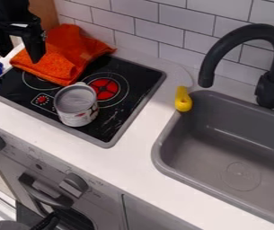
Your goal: Put a white pot to the upper right of the burner
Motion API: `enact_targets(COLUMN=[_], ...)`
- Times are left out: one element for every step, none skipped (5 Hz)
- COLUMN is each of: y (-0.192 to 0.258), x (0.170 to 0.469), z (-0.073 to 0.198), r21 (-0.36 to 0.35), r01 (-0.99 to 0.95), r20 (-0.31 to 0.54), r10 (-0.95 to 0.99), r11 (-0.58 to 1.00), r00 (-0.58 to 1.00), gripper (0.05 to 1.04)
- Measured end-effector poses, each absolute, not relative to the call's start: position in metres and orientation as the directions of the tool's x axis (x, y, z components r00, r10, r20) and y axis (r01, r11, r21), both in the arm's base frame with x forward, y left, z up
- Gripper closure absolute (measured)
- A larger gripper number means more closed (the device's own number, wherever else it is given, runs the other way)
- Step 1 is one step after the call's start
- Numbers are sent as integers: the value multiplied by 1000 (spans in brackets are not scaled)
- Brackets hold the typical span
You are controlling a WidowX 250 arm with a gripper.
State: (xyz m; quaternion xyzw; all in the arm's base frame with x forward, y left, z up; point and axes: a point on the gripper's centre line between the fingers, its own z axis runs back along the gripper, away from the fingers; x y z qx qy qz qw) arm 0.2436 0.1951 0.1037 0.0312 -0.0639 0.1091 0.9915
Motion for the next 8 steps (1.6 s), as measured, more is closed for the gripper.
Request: enact_targets(y=[192, 178, 167, 159, 151, 145, 136, 126], x=[240, 224, 215, 209, 205, 203, 207, 207], z=[94, 72, 61, 50, 43, 39, 38, 35], r21=[36, 64, 76, 80, 114, 118, 95, 71], r01=[-226, -210, -168, -132, -80, -25, 15, 25], r20=[105, 80, 65, 52, 43, 33, 30, 30], r10=[221, 204, 164, 128, 75, 21, -18, -27], r11=[974, 976, 983, 988, 990, 993, 995, 997], r00=[970, 976, 984, 990, 996, 999, 999, 999], gripper=[87, 86, 87, 87, 87, 87, 86, 86])
